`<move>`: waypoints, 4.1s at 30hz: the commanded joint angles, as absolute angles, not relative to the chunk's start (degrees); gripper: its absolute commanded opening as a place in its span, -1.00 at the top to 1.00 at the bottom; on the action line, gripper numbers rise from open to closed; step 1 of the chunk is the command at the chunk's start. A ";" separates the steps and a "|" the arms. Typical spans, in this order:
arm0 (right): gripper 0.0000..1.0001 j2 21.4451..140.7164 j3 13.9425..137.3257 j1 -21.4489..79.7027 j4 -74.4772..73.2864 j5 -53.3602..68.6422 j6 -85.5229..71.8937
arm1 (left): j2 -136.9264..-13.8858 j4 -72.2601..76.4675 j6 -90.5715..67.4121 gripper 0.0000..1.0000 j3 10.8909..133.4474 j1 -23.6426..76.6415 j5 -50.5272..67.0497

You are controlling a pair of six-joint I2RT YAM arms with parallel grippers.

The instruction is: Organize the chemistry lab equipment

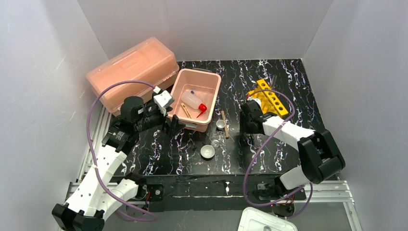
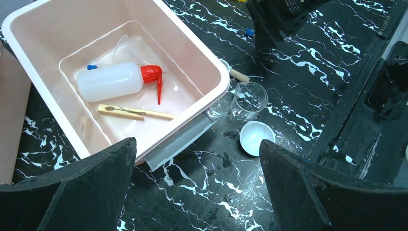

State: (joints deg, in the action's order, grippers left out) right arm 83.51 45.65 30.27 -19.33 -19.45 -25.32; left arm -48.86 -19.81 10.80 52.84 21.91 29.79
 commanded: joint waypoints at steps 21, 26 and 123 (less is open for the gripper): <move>0.81 83.89 46.04 28.52 -14.75 -16.68 -26.53 | -48.36 -20.47 11.11 -0.99 51.87 21.71 29.50; 0.97 81.40 49.59 28.54 -17.31 -15.81 -25.76 | -48.08 -20.46 10.82 -0.99 51.69 21.71 29.40; 0.15 88.96 52.07 39.02 -15.47 -18.68 -29.83 | -46.39 -20.82 10.82 -0.99 51.88 21.71 28.55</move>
State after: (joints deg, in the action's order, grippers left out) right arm 87.06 50.76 38.65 -16.40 -18.03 -29.66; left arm -46.87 -20.23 10.68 51.00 21.91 28.27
